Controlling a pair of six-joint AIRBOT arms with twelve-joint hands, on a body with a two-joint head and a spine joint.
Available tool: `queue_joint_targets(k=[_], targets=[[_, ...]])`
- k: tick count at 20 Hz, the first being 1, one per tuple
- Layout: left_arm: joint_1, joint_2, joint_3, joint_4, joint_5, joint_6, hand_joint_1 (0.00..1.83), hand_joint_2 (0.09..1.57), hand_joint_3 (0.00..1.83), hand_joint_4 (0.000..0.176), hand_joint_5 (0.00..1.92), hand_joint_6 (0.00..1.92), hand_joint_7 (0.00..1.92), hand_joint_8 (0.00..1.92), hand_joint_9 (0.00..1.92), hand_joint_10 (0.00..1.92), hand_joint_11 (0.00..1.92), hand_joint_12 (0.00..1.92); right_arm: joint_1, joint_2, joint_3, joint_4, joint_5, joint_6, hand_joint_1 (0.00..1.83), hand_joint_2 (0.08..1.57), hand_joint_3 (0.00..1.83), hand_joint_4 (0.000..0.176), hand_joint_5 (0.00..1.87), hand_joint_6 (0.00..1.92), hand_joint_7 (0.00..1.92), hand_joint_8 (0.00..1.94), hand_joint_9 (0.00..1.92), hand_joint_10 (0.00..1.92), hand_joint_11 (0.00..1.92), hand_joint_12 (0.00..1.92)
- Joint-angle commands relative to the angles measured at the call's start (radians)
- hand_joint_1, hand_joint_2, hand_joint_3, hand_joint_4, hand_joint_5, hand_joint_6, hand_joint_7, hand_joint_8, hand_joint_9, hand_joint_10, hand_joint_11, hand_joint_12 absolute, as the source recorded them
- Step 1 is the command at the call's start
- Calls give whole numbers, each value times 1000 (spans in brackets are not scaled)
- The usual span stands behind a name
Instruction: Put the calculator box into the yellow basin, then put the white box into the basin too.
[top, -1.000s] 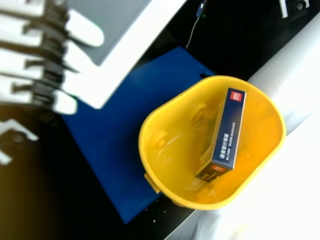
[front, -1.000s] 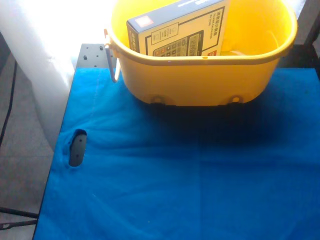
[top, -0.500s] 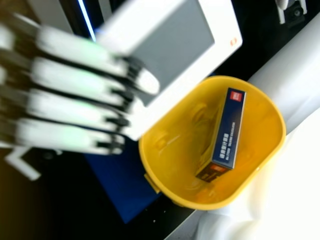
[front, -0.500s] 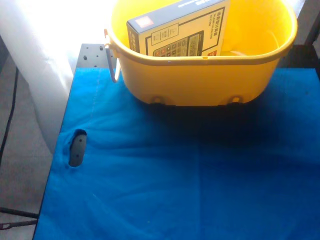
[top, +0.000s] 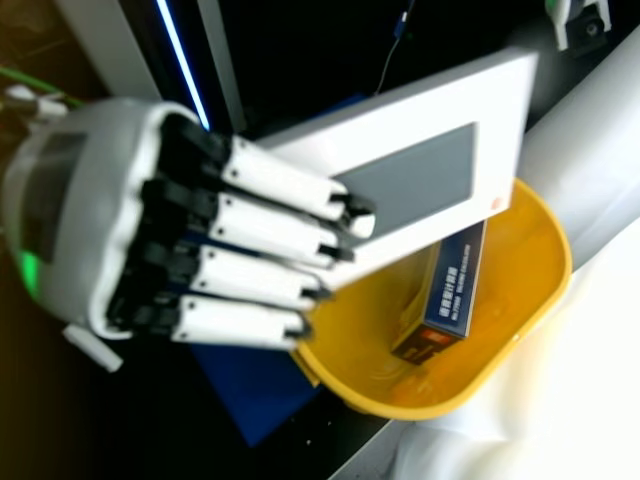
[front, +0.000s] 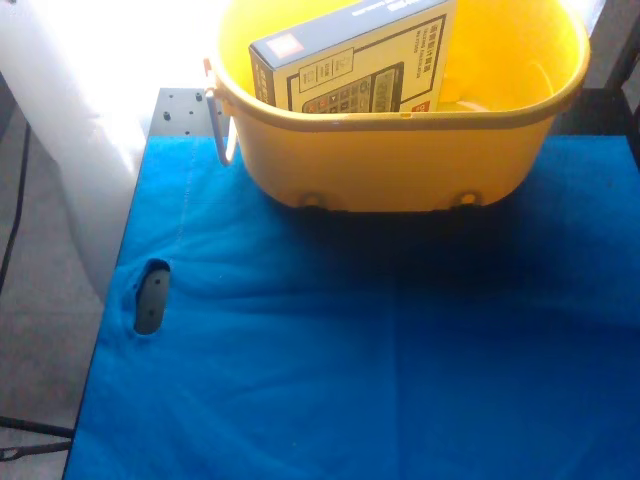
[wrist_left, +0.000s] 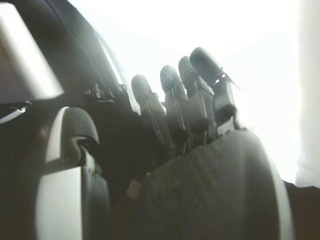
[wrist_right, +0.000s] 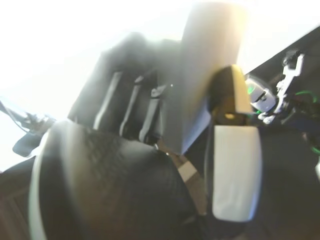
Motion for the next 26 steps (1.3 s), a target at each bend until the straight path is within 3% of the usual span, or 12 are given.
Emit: queue_joint_targets(k=[1, 2, 4, 5, 8, 11, 15, 22, 23, 24, 25, 26], targets=[[-9, -2, 4, 4, -119, -7, 751, 1094, 2, 0, 705, 36, 508, 9, 312, 337, 0, 1411, 27, -9, 6, -34, -109, -1, 1183, 1202, 0, 0, 857, 1259, 790, 1247, 723, 1148, 554, 1628], [-8, -2, 4, 4, -118, -10, 759, 1117, 9, 0, 693, 31, 486, 2, 288, 322, 0, 1390, 36, -18, 12, -34, -104, -1, 1135, 1197, 0, 0, 834, 1232, 563, 900, 436, 1092, 224, 1760], [-5, -2, 5, 4, -116, -14, 757, 1111, 1, 0, 686, 20, 412, 0, 262, 222, 0, 1273, 59, -41, 28, -34, -83, -1, 1200, 1202, 0, 0, 919, 1009, 724, 1487, 616, 1623, 523, 1915], [-4, -2, 5, 4, -116, -14, 743, 1106, 0, 0, 692, 19, 435, 9, 289, 210, 0, 1290, 69, -56, 41, -34, -71, -1, 1183, 1246, 0, 0, 880, 1217, 589, 1464, 245, 1415, 104, 1920], [-4, -3, 5, 7, -124, -21, 690, 1053, 0, 0, 618, 0, 508, 21, 349, 221, 0, 1280, 78, -70, 57, -34, -50, -1, 1151, 1162, 0, 0, 889, 1120, 931, 1549, 949, 1803, 958, 1887], [-3, -2, 5, 8, -131, -30, 711, 1089, 0, 0, 632, 7, 556, 13, 420, 315, 0, 1494, 85, -72, 69, -34, -40, -1, 972, 930, 0, 0, 240, 145, 140, 123, 34, 272, 21, 658], [-1, -1, 5, 12, -136, -37, 722, 1117, 1, 0, 631, 2, 555, 1, 300, 465, 0, 1441, 91, -72, 74, -34, -40, -1, 858, 841, 0, 68, 10, 0, 0, 0, 0, 0, 0, 0], [18, 19, 2, 13, -148, -75, 780, 1158, 9, 0, 680, 28, 458, 1, 212, 493, 0, 1366, 124, -59, 74, -34, -48, 0, 685, 865, 0, 106, 0, 0, 0, 0, 0, 0, 0, 0], [22, 21, 2, 11, -151, -75, 763, 1149, 3, 0, 694, 36, 469, 6, 218, 496, 0, 1379, 124, -49, 72, -34, -53, 0, 608, 788, 68, 0, 0, 0, 35, 11, 1, 151, 0, 1289], [25, 25, -1, 8, -155, -76, 766, 1129, 0, 0, 714, 79, 441, 1, 170, 526, 0, 1367, 124, -43, 70, -34, -57, 0, 654, 1014, 80, 0, 144, 57, 122, 29, 0, 210, 0, 1527], [29, 32, -6, 5, -159, -76, 783, 1138, 1, 0, 704, 131, 439, 1, 136, 603, 0, 1394, 124, -37, 66, -34, -66, 1, 276, 1175, 0, 88, 193, 61, 51, 38, 0, 41, 0, 305], [31, 39, -12, 4, -161, -76, 791, 1144, 0, 0, 666, 236, 447, 2, 120, 653, 0, 1406, 125, -33, 63, -34, -75, 3, 54, 1227, 0, 158, 229, 71, 38, 34, 0, 7, 0, 60]])
